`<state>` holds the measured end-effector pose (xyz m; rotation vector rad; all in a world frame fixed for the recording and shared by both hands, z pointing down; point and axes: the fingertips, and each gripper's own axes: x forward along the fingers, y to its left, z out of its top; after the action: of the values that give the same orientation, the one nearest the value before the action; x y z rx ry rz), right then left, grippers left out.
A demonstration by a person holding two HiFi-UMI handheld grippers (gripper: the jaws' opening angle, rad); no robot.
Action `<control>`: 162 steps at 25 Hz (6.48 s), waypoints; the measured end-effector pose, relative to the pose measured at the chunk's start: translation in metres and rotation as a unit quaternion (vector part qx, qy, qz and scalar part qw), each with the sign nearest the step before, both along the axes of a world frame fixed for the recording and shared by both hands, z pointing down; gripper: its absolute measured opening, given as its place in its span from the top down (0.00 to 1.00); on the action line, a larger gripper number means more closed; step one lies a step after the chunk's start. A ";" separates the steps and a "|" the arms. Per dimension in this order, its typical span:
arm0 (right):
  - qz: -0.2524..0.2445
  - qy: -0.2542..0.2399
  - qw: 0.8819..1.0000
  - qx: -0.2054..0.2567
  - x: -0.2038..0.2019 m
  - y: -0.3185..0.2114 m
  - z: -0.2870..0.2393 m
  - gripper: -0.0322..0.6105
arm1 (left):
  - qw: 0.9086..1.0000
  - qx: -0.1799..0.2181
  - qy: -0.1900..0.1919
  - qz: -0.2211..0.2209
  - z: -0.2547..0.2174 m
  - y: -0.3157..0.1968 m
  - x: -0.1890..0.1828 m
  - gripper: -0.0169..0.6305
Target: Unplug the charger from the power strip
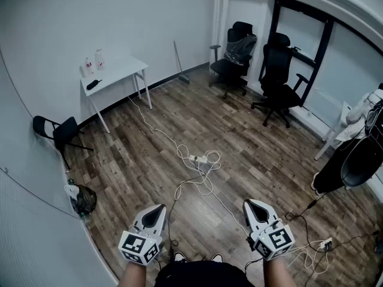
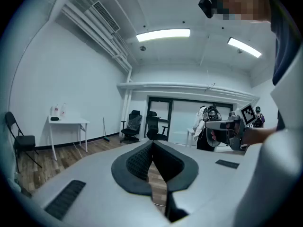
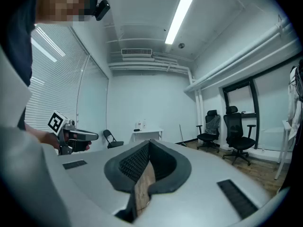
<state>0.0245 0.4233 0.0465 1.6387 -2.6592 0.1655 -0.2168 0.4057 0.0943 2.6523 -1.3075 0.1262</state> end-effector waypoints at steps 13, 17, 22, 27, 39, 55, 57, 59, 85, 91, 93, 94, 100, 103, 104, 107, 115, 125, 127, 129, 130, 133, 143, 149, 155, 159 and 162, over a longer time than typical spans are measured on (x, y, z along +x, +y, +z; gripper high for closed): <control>-0.004 0.004 1.000 0.002 -0.002 0.019 0.019 0.92 | 1.000 -0.006 0.005 0.006 0.011 0.017 -0.001 0.94; -0.007 0.005 1.000 0.000 -0.003 0.020 0.023 0.91 | 1.000 -0.009 0.005 0.007 0.012 0.017 0.000 0.94; -0.004 0.003 1.000 -0.010 -0.004 0.024 0.026 0.91 | 1.000 -0.009 0.003 0.008 0.014 0.022 0.001 0.94; -0.015 0.001 1.000 -0.009 -0.005 0.026 0.029 0.91 | 1.000 -0.017 0.001 0.009 0.019 0.022 0.002 0.94; -0.018 -0.006 0.999 -0.031 0.077 0.030 0.050 0.91 | 1.000 -0.017 -0.008 -0.005 0.024 0.026 0.076 0.94; -0.029 -0.028 0.997 -0.068 0.134 -0.006 0.113 0.91 | 0.999 -0.033 -0.026 -0.007 0.062 -0.012 0.133 0.94; -0.019 -0.020 0.997 -0.076 0.146 -0.018 0.123 0.91 | 0.999 -0.031 -0.020 -0.004 0.069 -0.034 0.140 0.94; -0.005 -0.017 0.996 -0.084 0.156 -0.033 0.129 0.91 | 0.999 -0.033 -0.016 -0.001 0.071 -0.056 0.145 0.94; -0.021 0.049 0.993 -0.106 0.033 -0.373 0.137 0.91 | 0.998 -0.065 -0.005 0.009 0.096 -0.367 0.034 0.94; -0.034 0.028 0.991 -0.124 0.045 -0.428 0.150 0.91 | 0.995 -0.098 0.011 -0.010 0.101 -0.413 0.041 0.94; -0.041 0.018 0.991 -0.126 0.053 -0.453 0.157 0.91 | 0.995 -0.102 0.005 -0.018 0.107 -0.433 0.048 0.94; -0.045 0.011 0.991 -0.126 0.058 -0.466 0.160 0.91 | 0.994 -0.103 0.002 -0.022 0.110 -0.444 0.053 0.94; -0.077 0.014 0.987 -0.140 0.102 -0.560 0.190 0.91 | 0.991 -0.124 -0.027 -0.037 0.141 -0.522 0.100 0.94; -0.093 0.012 0.984 -0.155 0.118 -0.608 0.219 0.91 | 0.990 -0.132 -0.022 -0.051 0.165 -0.563 0.116 0.94; -0.098 0.011 0.983 -0.157 0.121 -0.625 0.230 0.91 | 0.990 -0.132 -0.016 -0.056 0.174 -0.579 0.121 0.94; -0.101 0.005 0.981 -0.163 0.129 -0.673 0.266 0.91 | 0.990 -0.130 -0.013 -0.062 0.203 -0.628 0.140 0.94; -0.068 -0.020 0.980 -0.184 0.131 -0.755 0.344 0.91 | 0.988 -0.148 -0.035 -0.037 0.284 -0.715 0.157 0.94; -0.079 0.010 0.969 -0.234 0.110 -0.811 0.532 0.91 | 0.983 -0.179 -0.050 0.007 0.469 -0.789 0.151 0.94; -0.091 0.018 0.965 -0.246 0.105 -0.812 0.583 0.91 | 0.983 -0.176 -0.048 0.017 0.516 -0.799 0.154 0.94; -0.101 0.027 0.962 -0.253 0.102 -0.815 0.637 0.91 | 0.983 -0.176 -0.037 0.020 0.564 -0.809 0.158 0.94; -0.105 0.027 0.961 -0.256 0.100 -0.819 0.664 0.91 | 0.983 -0.178 -0.029 0.019 0.589 -0.815 0.159 0.94; -0.116 0.024 0.958 -0.262 0.091 -0.836 0.742 0.91 | 0.982 -0.187 -0.024 0.023 0.663 -0.833 0.162 0.94; -0.185 0.100 0.938 -0.275 0.066 -0.863 0.971 0.70 | 0.962 -0.258 -0.070 0.062 0.923 -0.852 0.174 0.94; -0.212 0.173 0.919 -0.284 0.064 -0.874 1.075 0.68 | 0.956 -0.262 -0.103 0.087 1.025 -0.863 0.187 0.94; -0.244 0.229 0.895 -0.295 0.054 -0.889 1.146 0.68 | 0.948 -0.263 -0.144 0.110 1.098 -0.882 0.201 0.94; -0.278 0.268 0.875 -0.292 0.044 -0.893 1.172 0.67 | 0.946 -0.271 -0.143 0.109 1.116 -0.892 0.210 0.94; -0.296 0.283 0.866 -0.287 0.039 -0.892 1.181 0.67 | 0.946 -0.268 -0.145 0.113 1.118 -0.894 0.212 0.94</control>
<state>0.0631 -0.4685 1.2277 0.5403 -2.1986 0.3522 -0.0044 -0.4883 1.2123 2.3417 -0.8603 0.8088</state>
